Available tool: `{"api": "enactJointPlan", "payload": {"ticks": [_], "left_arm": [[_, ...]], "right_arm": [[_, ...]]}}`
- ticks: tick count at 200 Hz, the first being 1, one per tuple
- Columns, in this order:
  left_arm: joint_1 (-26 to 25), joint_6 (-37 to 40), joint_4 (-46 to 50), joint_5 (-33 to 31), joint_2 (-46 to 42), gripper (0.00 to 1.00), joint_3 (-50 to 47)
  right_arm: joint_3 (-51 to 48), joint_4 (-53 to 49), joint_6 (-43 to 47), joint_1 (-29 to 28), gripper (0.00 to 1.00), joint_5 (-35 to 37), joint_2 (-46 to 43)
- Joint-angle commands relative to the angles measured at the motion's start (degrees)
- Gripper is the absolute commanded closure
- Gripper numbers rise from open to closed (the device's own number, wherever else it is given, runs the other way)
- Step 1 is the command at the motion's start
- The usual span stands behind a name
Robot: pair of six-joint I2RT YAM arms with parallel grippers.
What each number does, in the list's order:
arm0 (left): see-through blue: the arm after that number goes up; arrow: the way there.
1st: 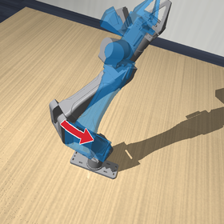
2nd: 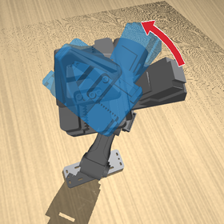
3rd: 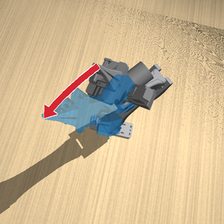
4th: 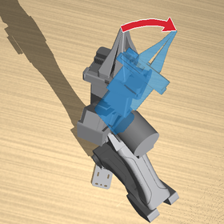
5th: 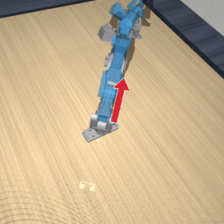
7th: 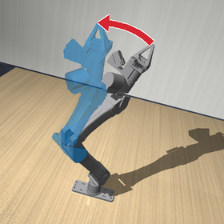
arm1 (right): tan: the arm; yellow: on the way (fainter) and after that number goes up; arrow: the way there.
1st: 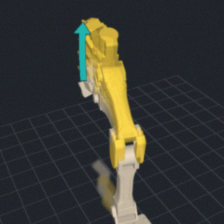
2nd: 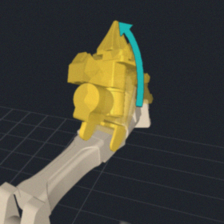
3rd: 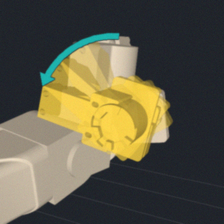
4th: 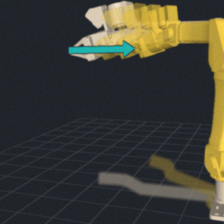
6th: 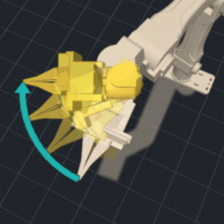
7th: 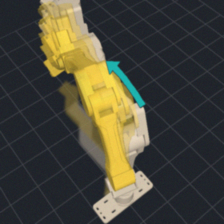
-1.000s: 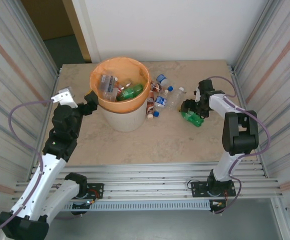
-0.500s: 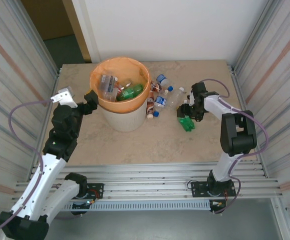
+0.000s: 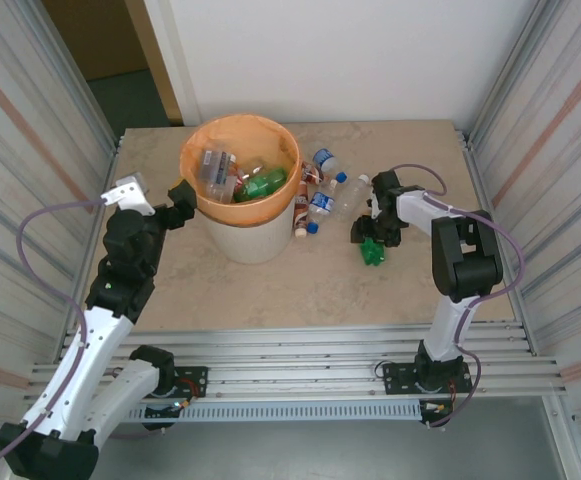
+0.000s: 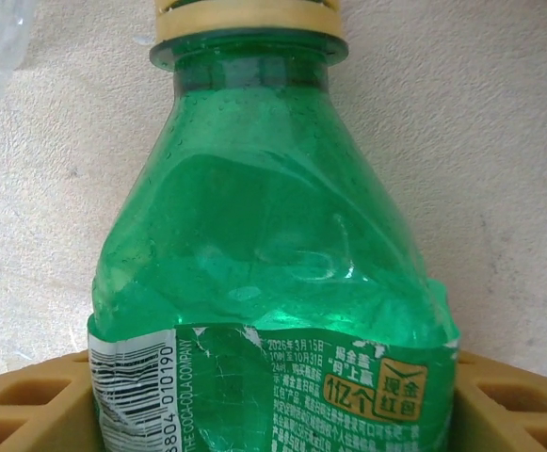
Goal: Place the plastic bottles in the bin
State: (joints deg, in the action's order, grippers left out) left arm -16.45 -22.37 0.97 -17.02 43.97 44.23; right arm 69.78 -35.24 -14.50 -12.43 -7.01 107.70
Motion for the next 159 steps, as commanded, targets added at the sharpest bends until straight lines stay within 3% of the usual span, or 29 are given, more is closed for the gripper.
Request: {"api": "enactJointPlan", "payload": {"ticks": [1, 27, 71, 159], "left_arm": [[0.45, -0.39, -1.8, 0.11, -0.05, 0.01, -0.37], [0.54, -0.5, -1.78, 0.06, 0.02, 0.01, -0.34], [0.71, -0.41, -1.83, 0.18, 0.09, 0.01, 0.05], [1.01, -0.81, -2.99, 1.84, 1.12, 0.01, 0.16]], "right_arm": [[1.19, -2.32, -0.41, -0.99, 0.36, 2.81, 1.22], [0.76, -3.2, -0.95, -1.63, 0.47, 4.31, 0.08], [0.03, -4.21, -2.5, -3.28, 0.56, 4.8, -7.5], [6.89, -5.96, -3.72, -7.14, 0.64, 7.48, -26.95]]}}
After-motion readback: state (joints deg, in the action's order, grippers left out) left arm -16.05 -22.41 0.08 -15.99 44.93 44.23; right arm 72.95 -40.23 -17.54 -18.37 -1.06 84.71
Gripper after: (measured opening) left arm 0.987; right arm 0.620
